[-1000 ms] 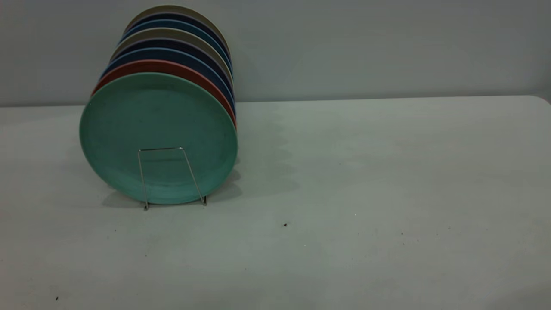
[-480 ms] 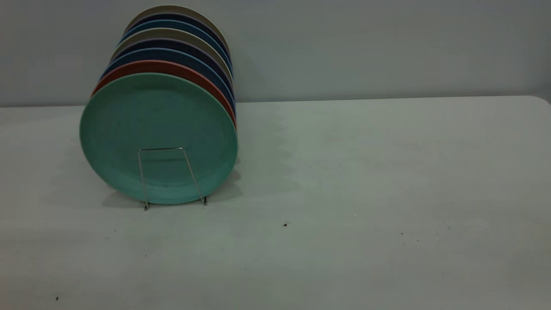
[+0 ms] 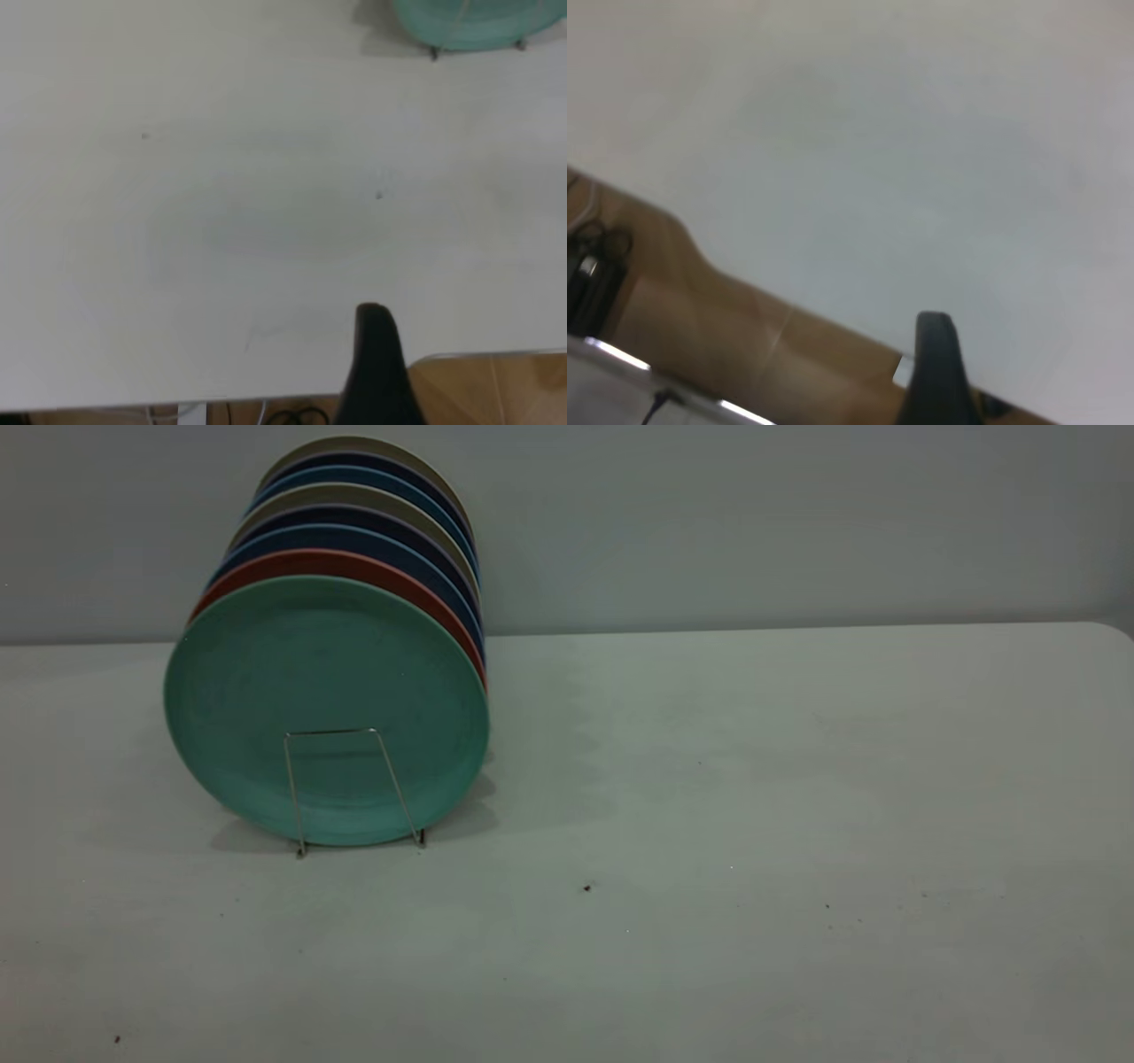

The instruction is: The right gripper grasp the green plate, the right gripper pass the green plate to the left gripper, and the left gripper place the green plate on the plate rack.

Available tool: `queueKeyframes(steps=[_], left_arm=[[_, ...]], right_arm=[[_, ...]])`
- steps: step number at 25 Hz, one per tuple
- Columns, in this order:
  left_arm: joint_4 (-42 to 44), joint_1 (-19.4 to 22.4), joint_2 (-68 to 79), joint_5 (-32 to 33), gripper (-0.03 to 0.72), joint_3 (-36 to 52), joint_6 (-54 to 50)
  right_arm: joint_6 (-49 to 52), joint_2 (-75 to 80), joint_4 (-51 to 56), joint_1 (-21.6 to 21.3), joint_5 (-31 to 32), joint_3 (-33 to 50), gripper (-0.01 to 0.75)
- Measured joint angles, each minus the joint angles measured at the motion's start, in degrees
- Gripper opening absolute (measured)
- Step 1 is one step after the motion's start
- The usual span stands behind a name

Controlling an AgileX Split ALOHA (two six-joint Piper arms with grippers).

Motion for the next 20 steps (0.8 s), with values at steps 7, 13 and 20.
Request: queueKeyframes(steps=[7,13,20], left_arm=[[-0.6,-1.0,0.0,0.0,0.581,0.0,1.0],[-1.4,-1.0,0.0,0.0,0.581,0.0,1.0],[-1.4,-1.0,0.0,-0.1,0.581,0.0,1.0]], right_arm=[[1.0,-0.3,-0.6,0.0,-0.1,0.0,0.575],[1.1,-0.3,-0.6,0.0,-0.2,0.0,0.574],[1.1,-1.1,-0.5,-0.2,-0.2,0.0,0.574]])
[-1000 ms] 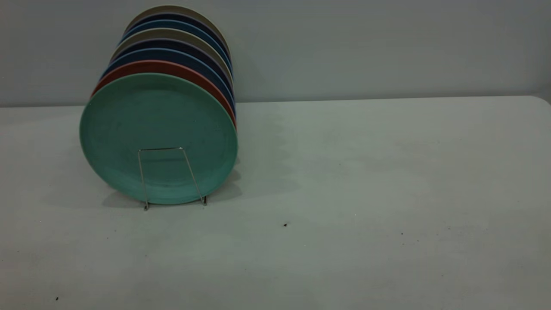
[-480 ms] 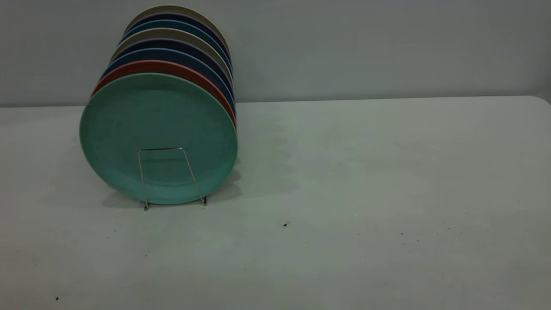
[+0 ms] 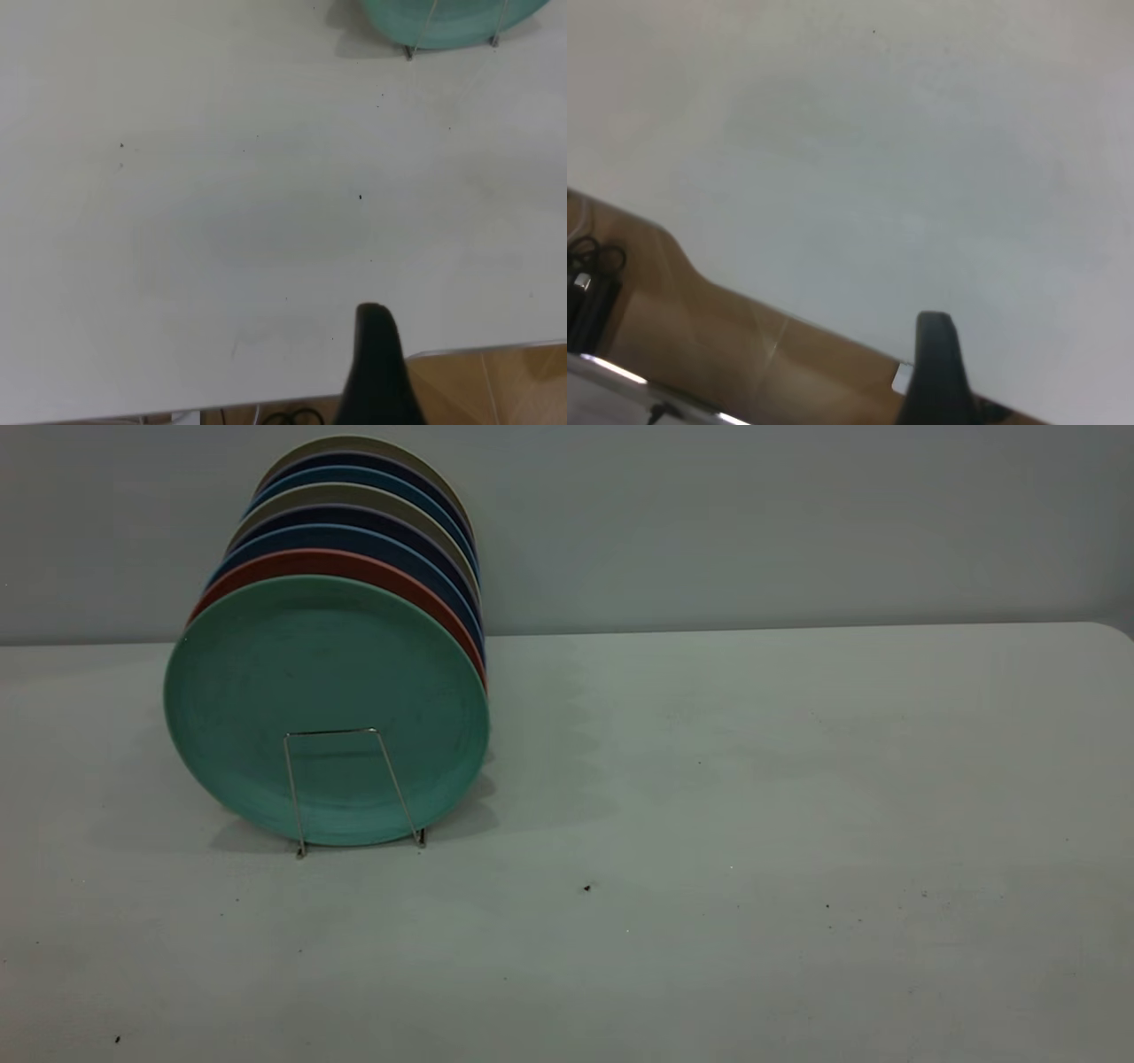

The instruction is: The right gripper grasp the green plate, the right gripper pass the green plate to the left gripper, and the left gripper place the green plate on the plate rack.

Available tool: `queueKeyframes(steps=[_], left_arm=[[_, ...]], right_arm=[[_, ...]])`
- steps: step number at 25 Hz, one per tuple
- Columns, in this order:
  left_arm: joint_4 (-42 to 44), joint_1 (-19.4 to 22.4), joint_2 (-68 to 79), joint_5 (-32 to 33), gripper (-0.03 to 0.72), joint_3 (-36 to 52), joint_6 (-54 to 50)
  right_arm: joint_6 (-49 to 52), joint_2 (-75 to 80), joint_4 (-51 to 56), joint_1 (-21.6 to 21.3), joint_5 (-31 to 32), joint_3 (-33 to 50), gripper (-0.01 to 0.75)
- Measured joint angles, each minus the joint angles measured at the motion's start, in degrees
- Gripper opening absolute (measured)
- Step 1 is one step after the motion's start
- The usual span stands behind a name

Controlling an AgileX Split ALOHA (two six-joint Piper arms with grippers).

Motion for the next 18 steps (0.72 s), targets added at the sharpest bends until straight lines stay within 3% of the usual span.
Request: queueKeyframes(steps=[9,18], left_arm=[[0.0,0.0,-1.5,0.0,0.582,0.0,0.0],[0.0,0.0,-1.6,0.0,0.582,0.0,0.0]], right_arm=[[0.0,-11.3,0.1,-7.7,0.1,0.0,0.574],[0.0,-14.4,0.1,-10.0,0.4,0.0,0.574]])
